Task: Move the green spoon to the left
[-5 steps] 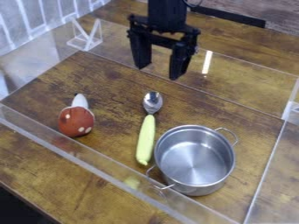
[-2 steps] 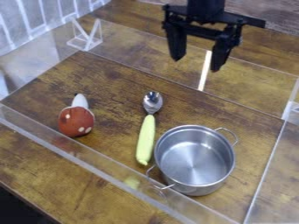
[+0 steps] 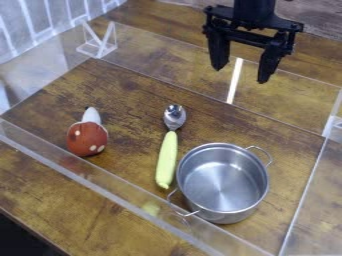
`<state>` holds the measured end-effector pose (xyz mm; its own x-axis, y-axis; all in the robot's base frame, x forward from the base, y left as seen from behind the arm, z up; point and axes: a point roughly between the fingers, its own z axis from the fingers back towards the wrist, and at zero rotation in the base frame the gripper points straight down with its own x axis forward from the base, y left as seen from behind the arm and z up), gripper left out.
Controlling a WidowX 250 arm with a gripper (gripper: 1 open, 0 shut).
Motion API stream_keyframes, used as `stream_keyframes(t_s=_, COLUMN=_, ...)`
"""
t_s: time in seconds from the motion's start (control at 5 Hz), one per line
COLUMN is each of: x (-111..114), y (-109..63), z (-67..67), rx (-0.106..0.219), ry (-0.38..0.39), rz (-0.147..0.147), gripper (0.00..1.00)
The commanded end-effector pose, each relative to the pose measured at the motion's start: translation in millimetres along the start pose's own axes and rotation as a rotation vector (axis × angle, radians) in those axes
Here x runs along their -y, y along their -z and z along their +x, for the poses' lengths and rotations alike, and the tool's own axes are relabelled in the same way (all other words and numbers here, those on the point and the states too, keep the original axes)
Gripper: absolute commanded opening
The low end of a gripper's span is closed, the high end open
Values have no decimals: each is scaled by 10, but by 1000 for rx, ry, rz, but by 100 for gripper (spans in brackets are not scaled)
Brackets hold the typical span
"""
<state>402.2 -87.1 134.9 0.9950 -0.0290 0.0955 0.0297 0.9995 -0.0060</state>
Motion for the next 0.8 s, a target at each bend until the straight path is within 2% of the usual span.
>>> stream_keyframes(t_s=0.0, x=99, y=-268, z=55, rx=81, ry=25, rz=-14, gripper=100)
stream_keyframes(t_s=0.2, x=126, y=-278, z=55, rx=82, ry=33, rz=-14, gripper=100)
stream_keyframes(t_s=0.4, x=60, y=-273, z=8, rx=86, ry=14, rz=-9, gripper=100)
stream_keyframes(t_s=0.6, x=-36, y=-340, z=-34, rx=97, ry=-12, rz=-4, gripper=100)
